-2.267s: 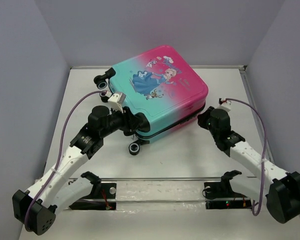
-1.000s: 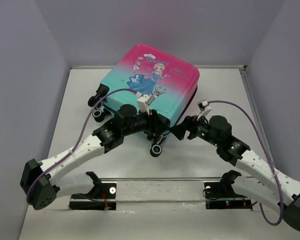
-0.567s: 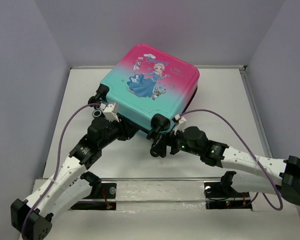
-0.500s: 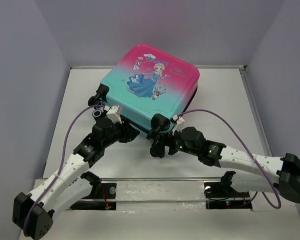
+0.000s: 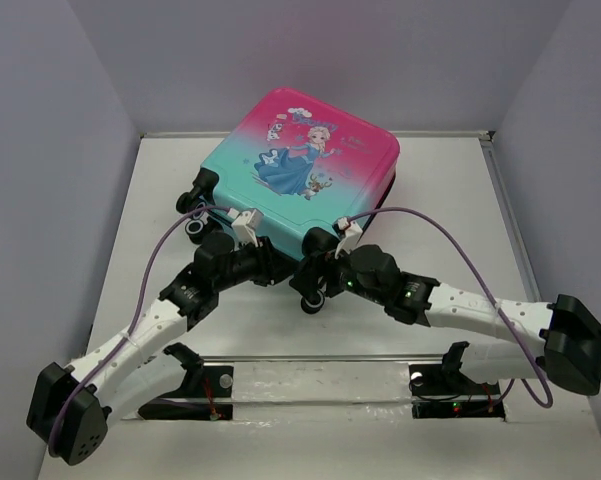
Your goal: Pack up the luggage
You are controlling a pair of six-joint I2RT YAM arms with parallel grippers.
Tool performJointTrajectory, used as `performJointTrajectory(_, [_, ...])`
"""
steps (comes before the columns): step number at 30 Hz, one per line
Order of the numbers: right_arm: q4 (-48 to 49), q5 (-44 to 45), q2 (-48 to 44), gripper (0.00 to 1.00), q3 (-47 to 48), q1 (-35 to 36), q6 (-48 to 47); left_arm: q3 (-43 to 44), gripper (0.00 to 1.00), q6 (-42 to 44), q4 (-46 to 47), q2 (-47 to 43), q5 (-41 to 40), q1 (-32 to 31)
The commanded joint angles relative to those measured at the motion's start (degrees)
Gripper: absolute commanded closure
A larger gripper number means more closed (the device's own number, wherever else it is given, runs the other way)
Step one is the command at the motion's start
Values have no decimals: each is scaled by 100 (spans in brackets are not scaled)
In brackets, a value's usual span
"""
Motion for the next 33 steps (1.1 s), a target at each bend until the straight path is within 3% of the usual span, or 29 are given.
performJointTrajectory(1, [548,446,46,22,367,-3,-174,15,65,51,77,-112,84,-127])
performJointTrajectory(2, [601,490,37,30,350,-3,-174,-55,66,77,-55,-148,-134,-127])
performJointTrajectory(3, [601,525,-24,52,341,-3,-165,-108,66,77,-108,-226,-241,-118])
performJointTrajectory(6, [557,683,-190,81,227,-3,-130,-424,69,-72,-171,-376,-646,-136])
performJointTrajectory(8, [409,815,-374,92,201,-3,-103,-739,70,-299,82,-411,-821,-214])
performJointTrajectory(16, [65,868,-595,93,402,-3,-218,-961,67,-319,1419,624,-1736,-1251])
performJointTrajectory(21, [-40,763,-569,93,517,-3,-270,-1163,62,-266,2685,1187,-2096,-1445])
performJointTrajectory(33, [-14,631,-543,93,526,-3,-262,-1014,51,-72,3609,1566,-3693,-1902])
